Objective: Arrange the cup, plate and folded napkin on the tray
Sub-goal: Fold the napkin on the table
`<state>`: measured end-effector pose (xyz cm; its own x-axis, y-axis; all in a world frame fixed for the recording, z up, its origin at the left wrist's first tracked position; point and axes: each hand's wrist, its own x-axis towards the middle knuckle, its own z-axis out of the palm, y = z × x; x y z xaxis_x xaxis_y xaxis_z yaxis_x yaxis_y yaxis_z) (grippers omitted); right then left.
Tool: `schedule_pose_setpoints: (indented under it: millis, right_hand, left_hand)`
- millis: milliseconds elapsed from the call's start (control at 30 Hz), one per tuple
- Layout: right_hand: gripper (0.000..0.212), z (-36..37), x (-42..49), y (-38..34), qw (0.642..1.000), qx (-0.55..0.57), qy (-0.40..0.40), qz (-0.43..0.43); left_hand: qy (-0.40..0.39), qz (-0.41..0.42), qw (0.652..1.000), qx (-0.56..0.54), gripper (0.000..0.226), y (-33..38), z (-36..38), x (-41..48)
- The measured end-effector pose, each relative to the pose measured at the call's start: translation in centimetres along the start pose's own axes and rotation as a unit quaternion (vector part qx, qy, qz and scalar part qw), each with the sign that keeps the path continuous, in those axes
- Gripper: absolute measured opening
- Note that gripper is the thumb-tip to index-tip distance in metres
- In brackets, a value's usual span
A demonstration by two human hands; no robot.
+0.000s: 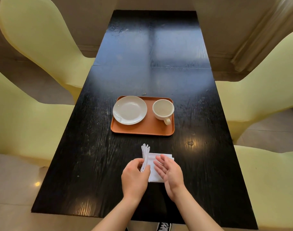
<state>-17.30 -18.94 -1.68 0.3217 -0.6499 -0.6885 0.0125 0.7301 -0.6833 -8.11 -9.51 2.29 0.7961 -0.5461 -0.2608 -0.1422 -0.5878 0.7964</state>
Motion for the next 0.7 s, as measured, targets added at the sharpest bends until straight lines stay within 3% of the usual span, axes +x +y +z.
schedule_pose_setpoints:
  millis: [200,267,367,567,700]
  right_hand:
    - [0.030,-0.7,-0.4,-2.0,0.982,-0.178,-0.027,-0.048]
    - [0.034,-0.5,0.1,-2.4,0.957,-0.278,0.002,-0.081]
    - [0.022,-1.1,1.2,-3.0,0.903,-0.409,0.073,-0.115]
    - [0.021,-3.6,1.9,-3.3,0.858,-0.494,0.090,-0.112]
    - [0.016,-4.3,2.0,-2.6,0.839,-0.520,0.103,-0.125]
  left_hand:
    - [-0.014,0.054,0.997,0.055,0.015,1.2,2.5,-1.0]
    - [-0.024,0.083,0.993,0.078,0.015,1.5,3.4,-1.5]
    - [-0.052,0.119,0.985,0.111,0.015,1.6,4.8,-2.3]
    - [-0.106,0.221,0.948,0.200,0.029,0.1,6.0,-4.1]
    - [-0.126,0.274,0.920,0.251,0.022,-0.8,5.9,-4.5]
